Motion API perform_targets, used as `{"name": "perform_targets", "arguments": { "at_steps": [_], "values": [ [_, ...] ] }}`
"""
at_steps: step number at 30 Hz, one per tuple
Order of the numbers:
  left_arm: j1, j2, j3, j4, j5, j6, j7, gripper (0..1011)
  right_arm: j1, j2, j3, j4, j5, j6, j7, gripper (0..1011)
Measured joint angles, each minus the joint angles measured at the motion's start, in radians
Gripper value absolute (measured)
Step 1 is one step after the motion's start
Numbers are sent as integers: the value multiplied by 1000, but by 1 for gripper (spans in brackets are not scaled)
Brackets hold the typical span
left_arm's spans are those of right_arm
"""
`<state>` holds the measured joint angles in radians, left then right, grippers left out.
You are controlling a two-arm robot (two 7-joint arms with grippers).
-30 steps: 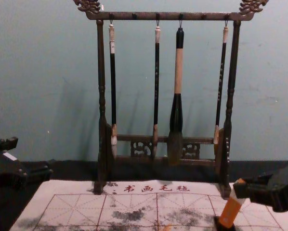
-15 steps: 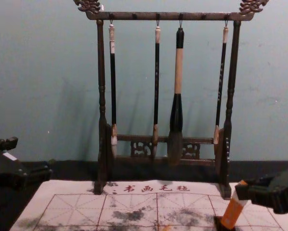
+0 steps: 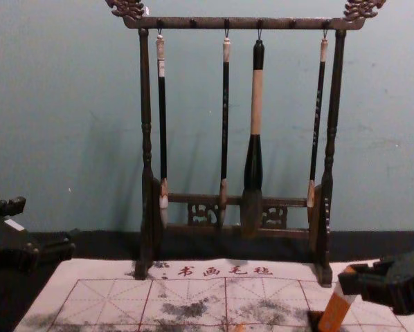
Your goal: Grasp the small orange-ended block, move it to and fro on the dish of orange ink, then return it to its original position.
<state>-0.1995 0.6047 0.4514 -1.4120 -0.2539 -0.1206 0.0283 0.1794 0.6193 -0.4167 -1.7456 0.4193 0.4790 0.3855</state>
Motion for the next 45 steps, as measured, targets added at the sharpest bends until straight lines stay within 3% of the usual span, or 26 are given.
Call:
{"name": "perform_targets", "arguments": {
  "at_steps": [25, 45],
  "values": [
    [0, 0, 0, 0, 0, 0, 0, 1001, 26, -70, -19, 65, -38, 38, -33, 136],
    [0, 0, 0, 0, 0, 0, 0, 1001, 21, -115, -3, 76, -75, 87, -64, 136]
  ]
}}
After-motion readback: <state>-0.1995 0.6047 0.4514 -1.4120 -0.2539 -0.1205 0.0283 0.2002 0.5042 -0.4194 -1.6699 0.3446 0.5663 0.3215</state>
